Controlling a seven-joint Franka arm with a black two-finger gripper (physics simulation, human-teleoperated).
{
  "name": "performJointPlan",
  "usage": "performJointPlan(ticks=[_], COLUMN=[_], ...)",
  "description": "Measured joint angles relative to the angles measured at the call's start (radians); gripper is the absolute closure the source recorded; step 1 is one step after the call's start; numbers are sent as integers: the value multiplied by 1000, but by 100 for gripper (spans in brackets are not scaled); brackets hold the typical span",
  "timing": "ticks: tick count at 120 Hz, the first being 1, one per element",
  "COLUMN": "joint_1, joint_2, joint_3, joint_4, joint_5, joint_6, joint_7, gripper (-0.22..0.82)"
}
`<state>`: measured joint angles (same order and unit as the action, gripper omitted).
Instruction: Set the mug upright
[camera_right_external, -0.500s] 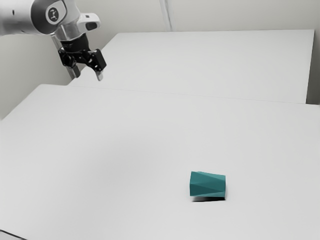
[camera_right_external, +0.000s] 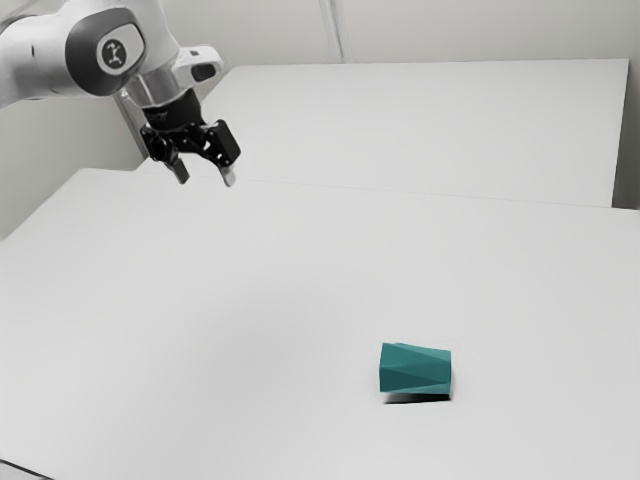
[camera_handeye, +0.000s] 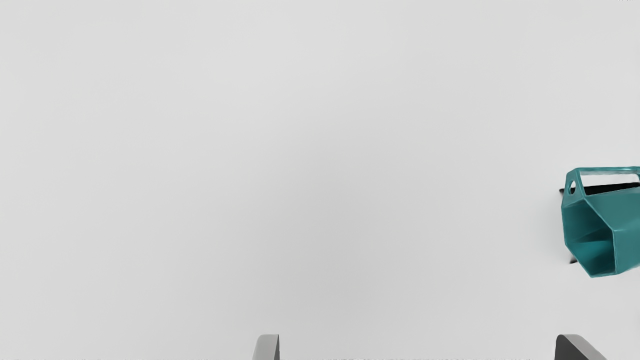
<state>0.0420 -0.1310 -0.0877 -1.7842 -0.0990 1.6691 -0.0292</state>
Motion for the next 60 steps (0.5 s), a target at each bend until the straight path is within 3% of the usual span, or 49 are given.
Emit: performJointPlan(ticks=[29, 60], joint_1=[52, 50], joint_2=[-91, -90], joint_3=[-41, -158], joint_4=[-298, -551], joint_5=[-320, -680], joint_6=[157, 409], joint_7=[1, 88], gripper=[0, 0])
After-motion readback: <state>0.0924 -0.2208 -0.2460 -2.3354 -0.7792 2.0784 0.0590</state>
